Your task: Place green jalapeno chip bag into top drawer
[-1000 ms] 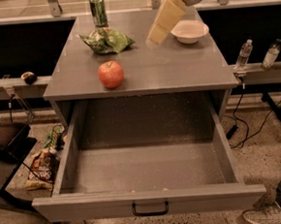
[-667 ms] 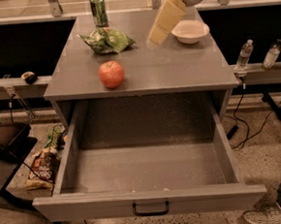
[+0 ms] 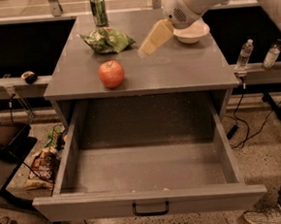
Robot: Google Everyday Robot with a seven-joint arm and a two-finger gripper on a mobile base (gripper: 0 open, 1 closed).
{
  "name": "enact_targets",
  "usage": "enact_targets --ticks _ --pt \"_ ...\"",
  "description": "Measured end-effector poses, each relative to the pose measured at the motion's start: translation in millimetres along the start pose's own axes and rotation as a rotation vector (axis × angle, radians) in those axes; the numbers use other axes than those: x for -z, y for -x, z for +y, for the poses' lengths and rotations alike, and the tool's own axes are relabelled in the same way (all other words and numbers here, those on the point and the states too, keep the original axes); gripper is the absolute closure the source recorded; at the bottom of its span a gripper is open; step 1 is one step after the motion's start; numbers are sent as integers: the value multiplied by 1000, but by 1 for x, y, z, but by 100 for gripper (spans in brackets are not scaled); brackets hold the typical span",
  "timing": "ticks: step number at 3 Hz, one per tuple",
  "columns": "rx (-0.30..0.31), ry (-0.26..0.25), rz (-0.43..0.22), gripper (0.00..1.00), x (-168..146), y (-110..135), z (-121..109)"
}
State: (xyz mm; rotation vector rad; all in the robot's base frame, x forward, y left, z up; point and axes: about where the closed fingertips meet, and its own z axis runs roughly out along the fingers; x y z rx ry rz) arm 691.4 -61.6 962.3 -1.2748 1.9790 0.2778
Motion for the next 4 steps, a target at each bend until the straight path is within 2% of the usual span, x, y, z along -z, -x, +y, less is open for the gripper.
enact_targets --ticks 1,2,3,4 --pt "-87 -21 -150 0 -57 1 -35" --pt "-134 -37 -263 0 -101 13 -69" --pt "-142 -17 -316 0 -145 31 -91" --pt "-162 20 -336 0 -179 52 -94"
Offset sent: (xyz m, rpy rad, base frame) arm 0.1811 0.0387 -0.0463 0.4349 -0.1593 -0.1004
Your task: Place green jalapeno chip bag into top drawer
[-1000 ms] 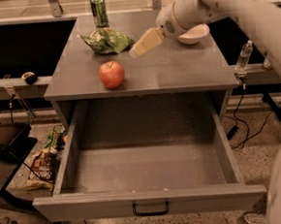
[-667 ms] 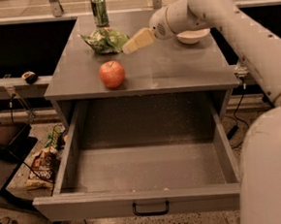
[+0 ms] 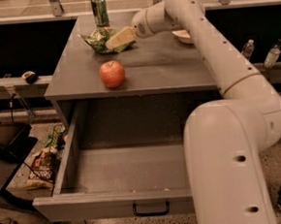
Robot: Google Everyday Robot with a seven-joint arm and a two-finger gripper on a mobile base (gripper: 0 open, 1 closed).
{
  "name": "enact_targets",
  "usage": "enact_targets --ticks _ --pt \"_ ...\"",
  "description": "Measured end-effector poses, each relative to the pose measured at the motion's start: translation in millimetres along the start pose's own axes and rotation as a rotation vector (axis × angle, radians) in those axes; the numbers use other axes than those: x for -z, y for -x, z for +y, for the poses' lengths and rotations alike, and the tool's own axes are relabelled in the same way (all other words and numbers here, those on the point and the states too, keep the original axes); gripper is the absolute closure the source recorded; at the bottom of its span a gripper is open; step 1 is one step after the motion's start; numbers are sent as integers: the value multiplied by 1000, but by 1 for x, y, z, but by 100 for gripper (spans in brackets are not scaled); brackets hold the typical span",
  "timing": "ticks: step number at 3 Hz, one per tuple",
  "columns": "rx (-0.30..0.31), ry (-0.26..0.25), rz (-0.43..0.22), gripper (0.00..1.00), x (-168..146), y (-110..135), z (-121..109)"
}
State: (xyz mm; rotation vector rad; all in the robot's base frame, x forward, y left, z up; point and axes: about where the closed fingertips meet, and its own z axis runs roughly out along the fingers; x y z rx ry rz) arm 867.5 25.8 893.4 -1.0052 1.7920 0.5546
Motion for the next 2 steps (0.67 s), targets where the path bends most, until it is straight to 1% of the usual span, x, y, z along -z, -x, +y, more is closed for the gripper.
enact_targets --ticks 1,2 --pt "-40 2 -13 0 -24 5 -1" --pt "-54 5 31 19 -46 5 8"
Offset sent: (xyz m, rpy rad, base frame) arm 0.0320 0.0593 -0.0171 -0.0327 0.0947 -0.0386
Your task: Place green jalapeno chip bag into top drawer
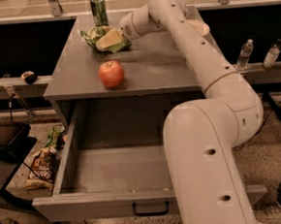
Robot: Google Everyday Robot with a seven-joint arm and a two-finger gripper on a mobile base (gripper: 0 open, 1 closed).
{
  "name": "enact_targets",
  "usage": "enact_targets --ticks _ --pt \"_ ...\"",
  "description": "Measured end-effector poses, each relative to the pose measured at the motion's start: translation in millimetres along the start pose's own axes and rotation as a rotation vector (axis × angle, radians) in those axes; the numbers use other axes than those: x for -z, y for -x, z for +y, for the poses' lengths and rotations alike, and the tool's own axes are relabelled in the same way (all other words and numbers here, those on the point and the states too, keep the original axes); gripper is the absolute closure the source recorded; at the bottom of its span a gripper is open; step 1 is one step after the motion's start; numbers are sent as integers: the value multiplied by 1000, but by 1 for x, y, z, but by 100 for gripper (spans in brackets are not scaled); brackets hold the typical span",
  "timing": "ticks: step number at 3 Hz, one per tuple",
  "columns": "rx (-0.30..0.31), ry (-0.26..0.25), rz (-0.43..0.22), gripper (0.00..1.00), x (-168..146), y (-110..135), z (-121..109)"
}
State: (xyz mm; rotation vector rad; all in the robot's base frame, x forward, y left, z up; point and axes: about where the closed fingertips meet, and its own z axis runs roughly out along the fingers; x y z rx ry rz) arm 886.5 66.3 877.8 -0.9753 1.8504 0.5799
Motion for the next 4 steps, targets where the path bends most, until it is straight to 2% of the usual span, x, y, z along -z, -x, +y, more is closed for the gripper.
enact_targets --ticks 1,3,4 --pt "-24 24 64 42 -24 -10 13" --pt "-28 27 72 89 -27 -11 15" --pt "12 22 97 100 -22 -1 17"
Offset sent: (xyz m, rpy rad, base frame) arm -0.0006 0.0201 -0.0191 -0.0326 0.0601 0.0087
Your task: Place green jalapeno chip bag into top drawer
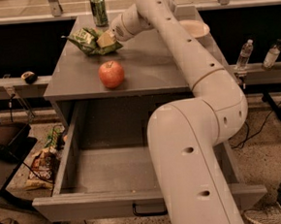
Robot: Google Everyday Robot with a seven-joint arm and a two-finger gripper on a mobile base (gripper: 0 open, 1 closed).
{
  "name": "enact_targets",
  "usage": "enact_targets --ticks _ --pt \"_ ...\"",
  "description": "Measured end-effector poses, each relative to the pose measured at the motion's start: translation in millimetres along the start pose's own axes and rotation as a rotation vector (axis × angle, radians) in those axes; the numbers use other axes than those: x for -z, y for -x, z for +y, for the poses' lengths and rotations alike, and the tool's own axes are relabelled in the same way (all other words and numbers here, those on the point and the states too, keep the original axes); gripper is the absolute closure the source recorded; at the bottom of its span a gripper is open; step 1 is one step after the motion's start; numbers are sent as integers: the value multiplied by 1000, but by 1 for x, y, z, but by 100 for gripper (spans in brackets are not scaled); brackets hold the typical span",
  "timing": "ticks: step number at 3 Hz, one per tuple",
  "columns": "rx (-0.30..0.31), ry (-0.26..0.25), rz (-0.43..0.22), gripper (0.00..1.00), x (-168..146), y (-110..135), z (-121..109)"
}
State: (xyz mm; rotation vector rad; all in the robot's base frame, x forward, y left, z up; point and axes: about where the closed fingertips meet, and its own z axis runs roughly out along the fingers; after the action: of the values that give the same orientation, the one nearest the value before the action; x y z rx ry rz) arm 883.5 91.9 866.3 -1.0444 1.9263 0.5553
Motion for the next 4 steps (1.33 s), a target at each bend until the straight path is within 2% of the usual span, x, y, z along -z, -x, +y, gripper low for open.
enact_targets --ticks 1,2,3,4 --pt "104 -41 93 100 29 31 12" --pt "158 -145 274 100 92 51 21" --pt "121 -259 432 100 183 65 37" --pt "27 -358 520 100 266 78 64"
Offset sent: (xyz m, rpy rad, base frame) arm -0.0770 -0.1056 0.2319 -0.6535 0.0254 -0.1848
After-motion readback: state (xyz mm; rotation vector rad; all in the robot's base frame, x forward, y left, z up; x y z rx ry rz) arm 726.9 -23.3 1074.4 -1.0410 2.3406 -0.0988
